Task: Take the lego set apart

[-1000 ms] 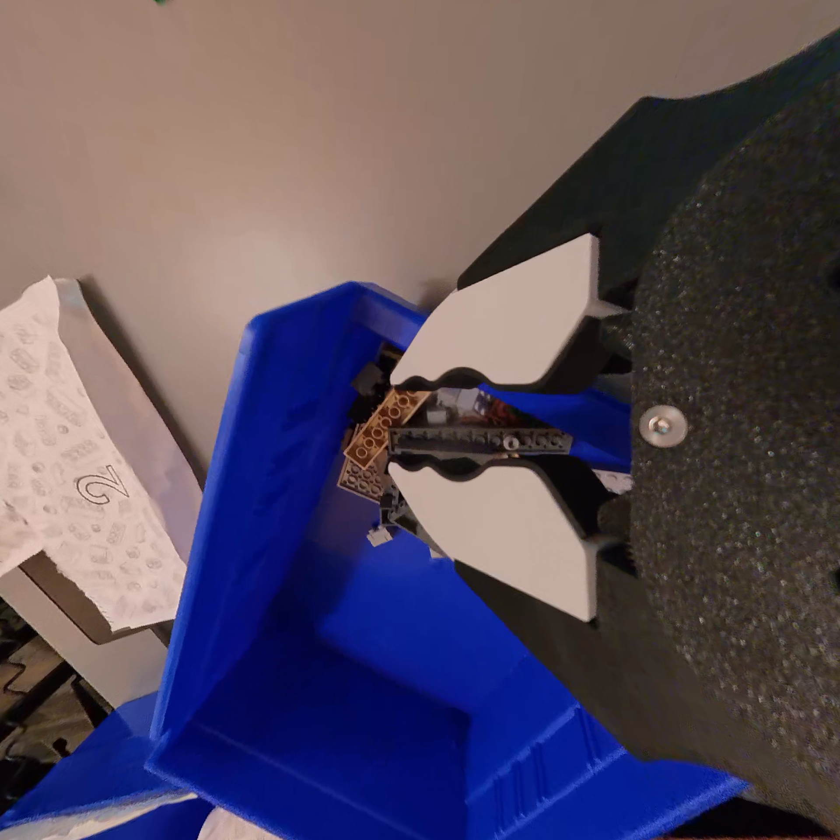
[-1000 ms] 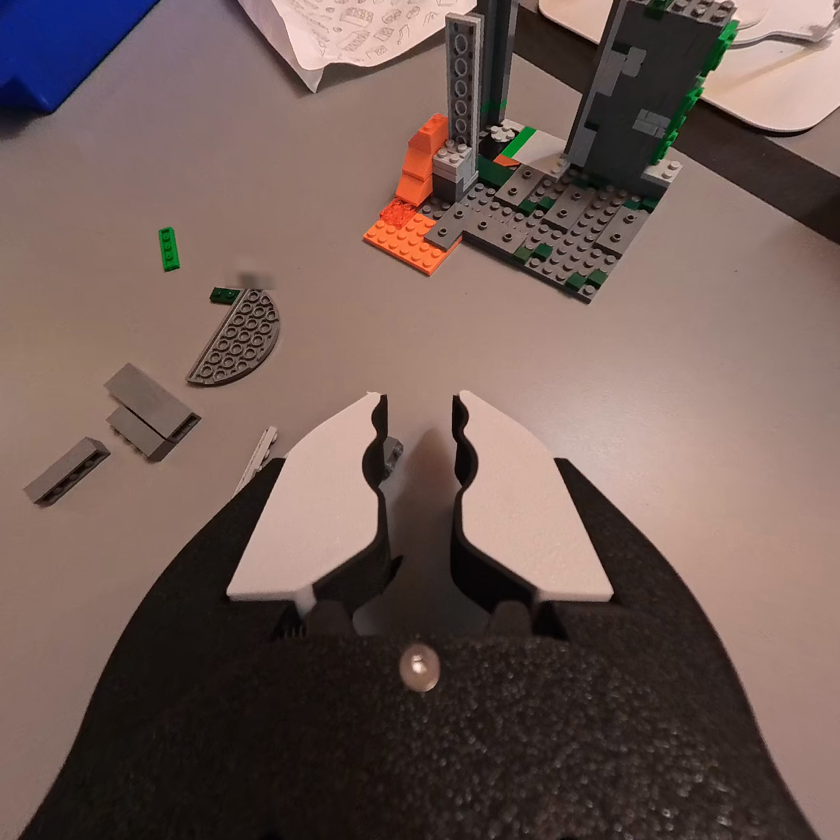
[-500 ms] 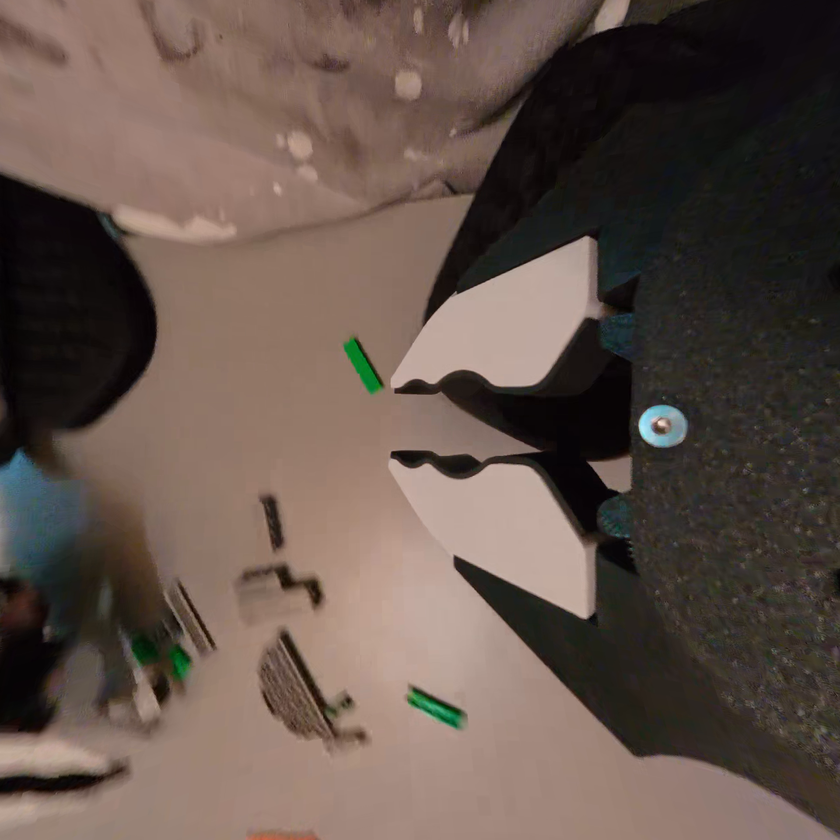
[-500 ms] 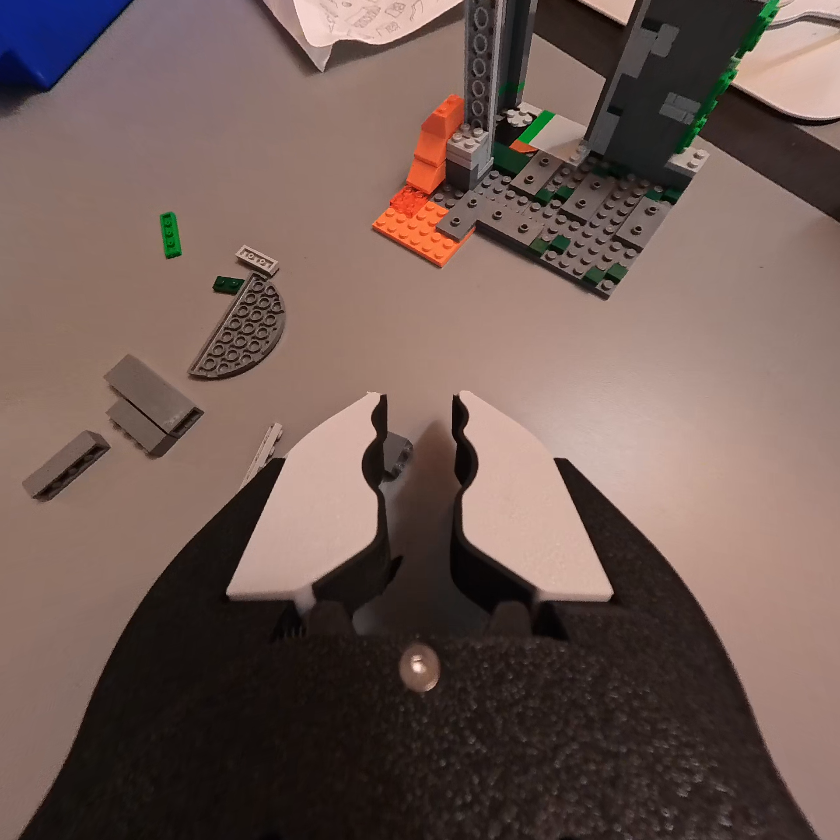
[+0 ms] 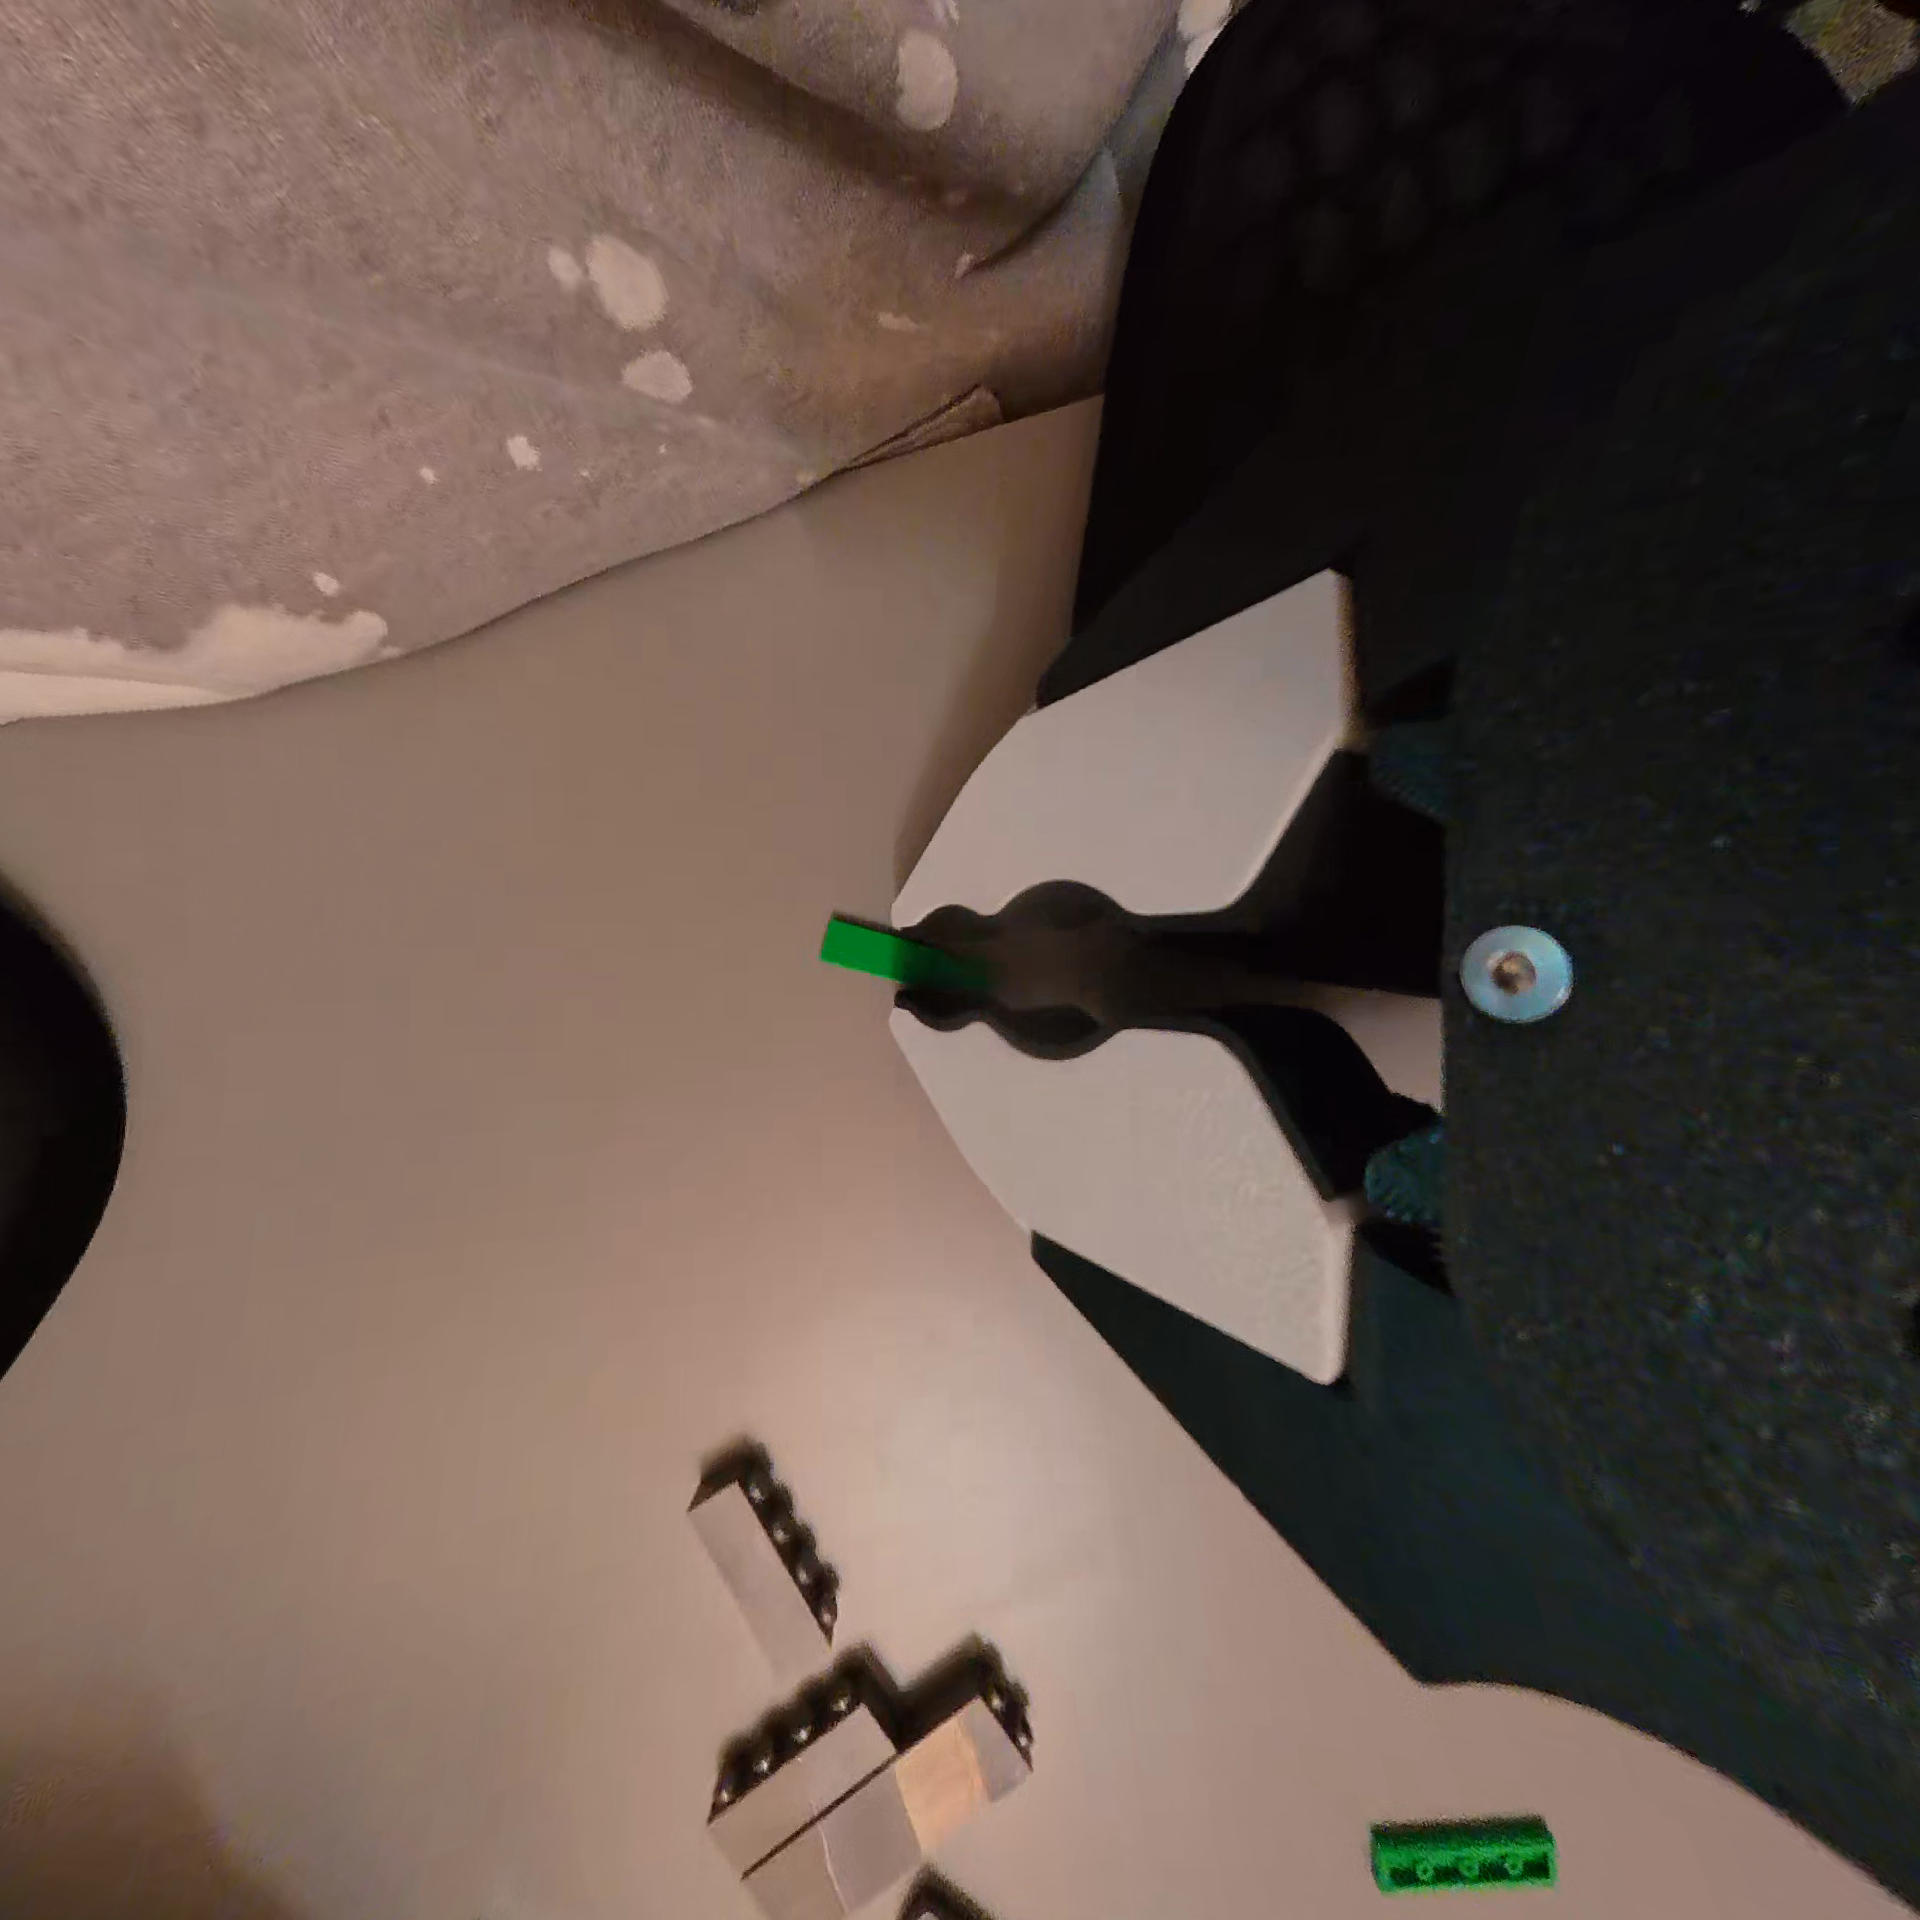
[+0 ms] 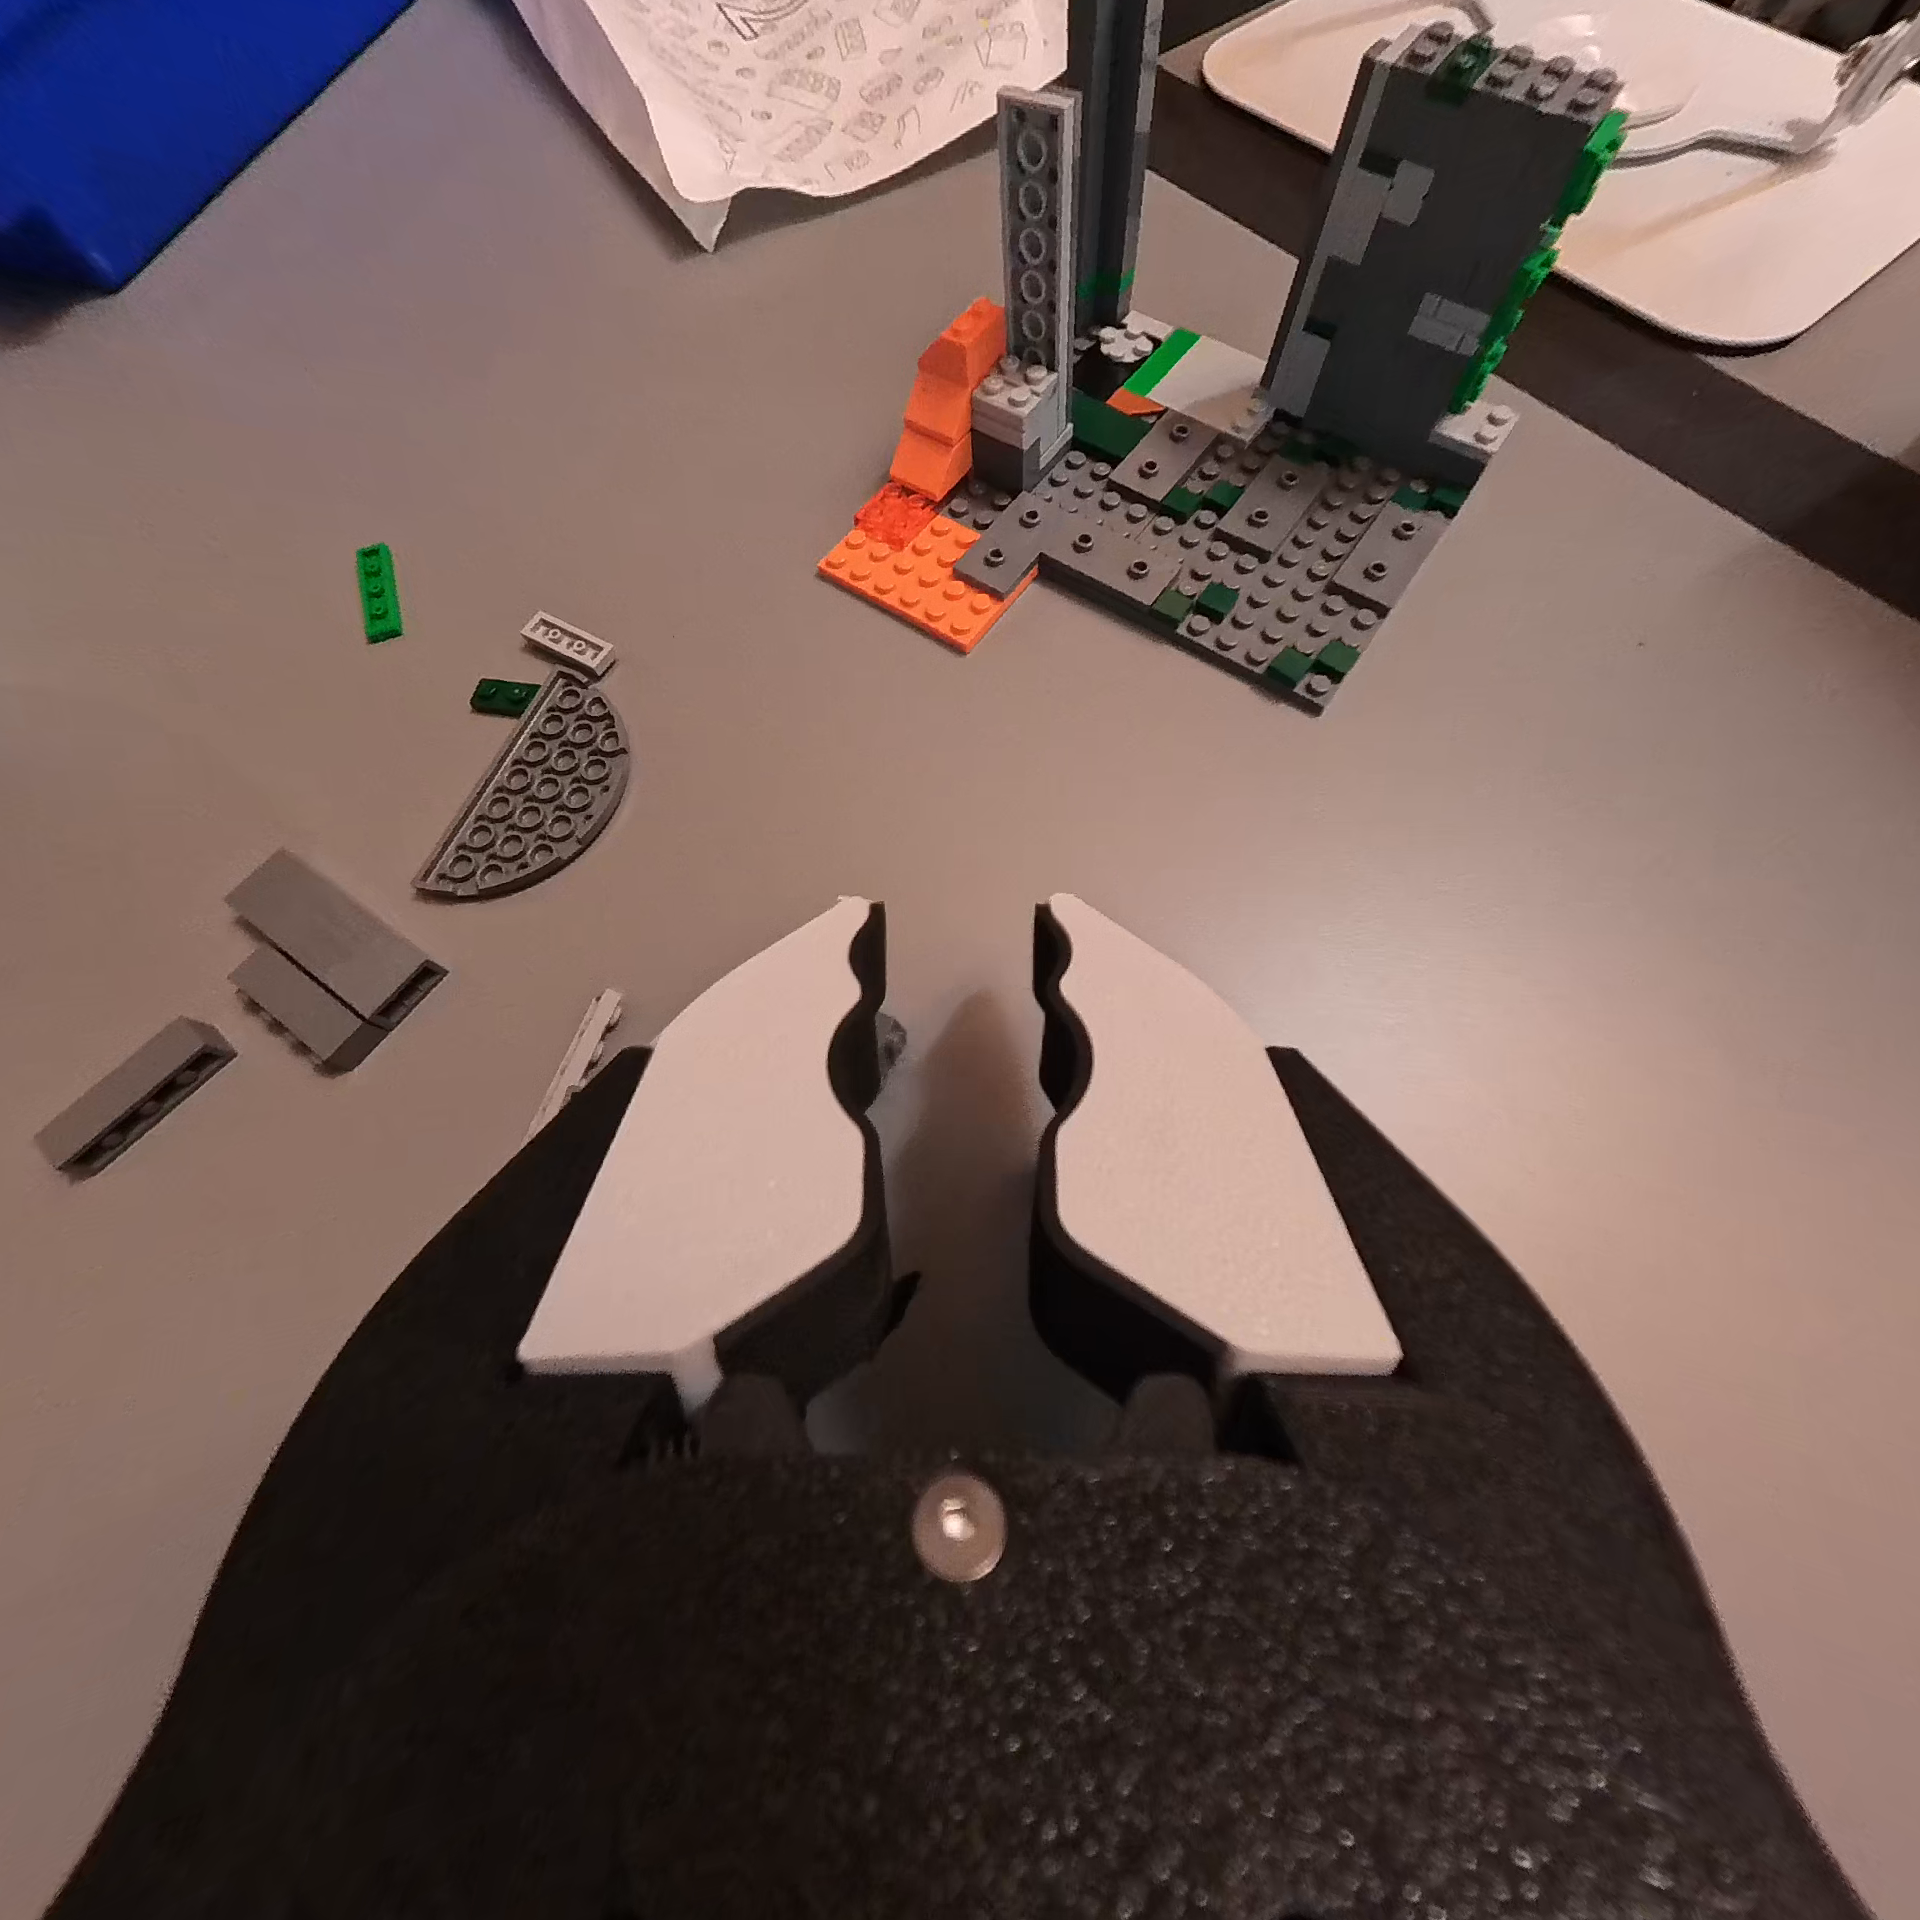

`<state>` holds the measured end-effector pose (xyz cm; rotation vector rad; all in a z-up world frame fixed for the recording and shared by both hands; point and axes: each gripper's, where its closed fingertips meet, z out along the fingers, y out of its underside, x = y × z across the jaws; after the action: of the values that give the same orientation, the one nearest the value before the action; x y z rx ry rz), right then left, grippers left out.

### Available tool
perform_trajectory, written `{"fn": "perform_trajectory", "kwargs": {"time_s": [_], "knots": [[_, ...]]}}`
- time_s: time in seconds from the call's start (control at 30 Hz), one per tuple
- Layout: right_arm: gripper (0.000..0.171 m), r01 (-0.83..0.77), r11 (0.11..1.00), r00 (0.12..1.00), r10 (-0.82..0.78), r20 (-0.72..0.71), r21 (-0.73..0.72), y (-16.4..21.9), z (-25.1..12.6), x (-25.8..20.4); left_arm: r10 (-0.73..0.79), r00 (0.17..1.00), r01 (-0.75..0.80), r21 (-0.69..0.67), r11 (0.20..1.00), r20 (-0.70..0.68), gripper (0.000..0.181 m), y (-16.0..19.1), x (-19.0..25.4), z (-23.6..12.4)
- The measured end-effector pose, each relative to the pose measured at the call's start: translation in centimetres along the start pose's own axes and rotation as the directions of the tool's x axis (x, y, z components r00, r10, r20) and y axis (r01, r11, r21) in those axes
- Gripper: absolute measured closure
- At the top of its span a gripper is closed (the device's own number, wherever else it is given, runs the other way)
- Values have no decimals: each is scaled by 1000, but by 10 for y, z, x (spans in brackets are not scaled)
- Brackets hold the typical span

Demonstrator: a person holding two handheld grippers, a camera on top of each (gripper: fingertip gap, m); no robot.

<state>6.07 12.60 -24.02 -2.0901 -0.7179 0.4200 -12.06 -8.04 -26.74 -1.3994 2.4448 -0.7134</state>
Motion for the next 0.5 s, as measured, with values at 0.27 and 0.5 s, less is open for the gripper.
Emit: {"fn": "perform_trajectory", "kwargs": {"time_s": [0.27,0.5], "knots": [[160,28,974,962,35,-270,227,-39,-29,37,-145,949,100,171,980,280,173,-1,-42,-37],[171,21,926,881,162,-445,378,-53,-63,69,-504,625,235,472,850,596,173,40,-89,-145]]}}
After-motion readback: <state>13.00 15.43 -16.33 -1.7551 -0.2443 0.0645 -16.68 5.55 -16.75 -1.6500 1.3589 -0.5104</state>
